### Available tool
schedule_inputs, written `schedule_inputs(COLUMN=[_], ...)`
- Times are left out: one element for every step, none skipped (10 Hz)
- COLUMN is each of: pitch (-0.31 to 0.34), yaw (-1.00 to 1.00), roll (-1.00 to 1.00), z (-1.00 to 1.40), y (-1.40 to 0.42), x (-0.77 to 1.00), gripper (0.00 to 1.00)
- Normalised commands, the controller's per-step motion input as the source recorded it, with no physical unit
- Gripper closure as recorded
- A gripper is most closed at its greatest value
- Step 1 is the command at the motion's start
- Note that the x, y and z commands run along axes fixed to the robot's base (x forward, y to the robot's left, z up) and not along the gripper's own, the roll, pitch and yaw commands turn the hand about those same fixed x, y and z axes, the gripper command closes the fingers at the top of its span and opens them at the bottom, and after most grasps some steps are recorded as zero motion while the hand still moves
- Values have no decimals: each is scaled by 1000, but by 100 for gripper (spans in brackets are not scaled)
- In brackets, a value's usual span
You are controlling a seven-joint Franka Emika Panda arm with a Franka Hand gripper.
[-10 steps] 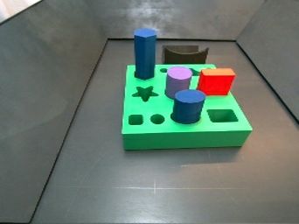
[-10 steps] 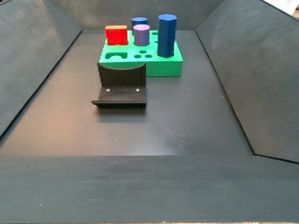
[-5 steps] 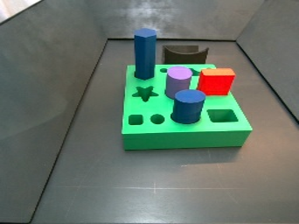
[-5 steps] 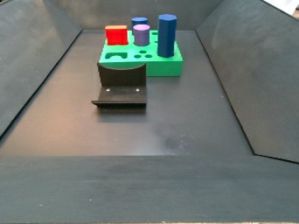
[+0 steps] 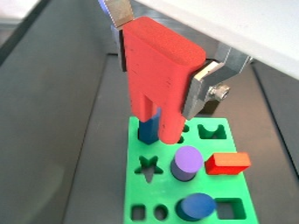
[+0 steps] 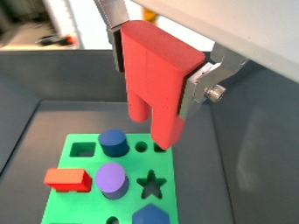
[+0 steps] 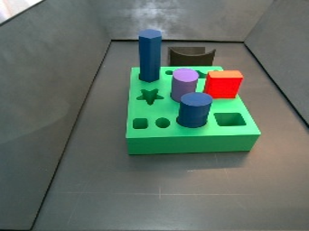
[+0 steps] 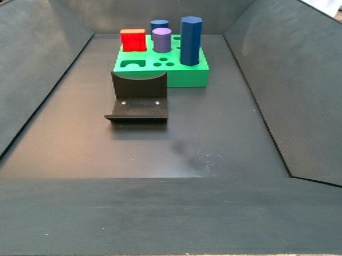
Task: Pick up the square-circle object. Move up. Rotate the square-circle object. Move to above the board. Insert the square-circle object.
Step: Move to above the board.
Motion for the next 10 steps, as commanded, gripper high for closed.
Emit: schedule_inputs(pitch=[141, 157, 176, 202, 232, 280, 305, 267, 226, 165], yaw=[1000, 1000, 1000, 1000, 1000, 1000, 925, 662, 426, 209], roll=[73, 82, 93, 107, 126, 161, 188, 184, 174, 152], z=[31, 18, 20, 20, 19, 14, 12, 17, 12, 10], y=[-183, -111, -76, -60, -52, -46, -43, -42, -41, -38], x=[145, 101, 99, 98, 99, 103, 106, 108, 108, 98], gripper=[100, 100, 100, 100, 100, 100, 100, 100, 100, 100])
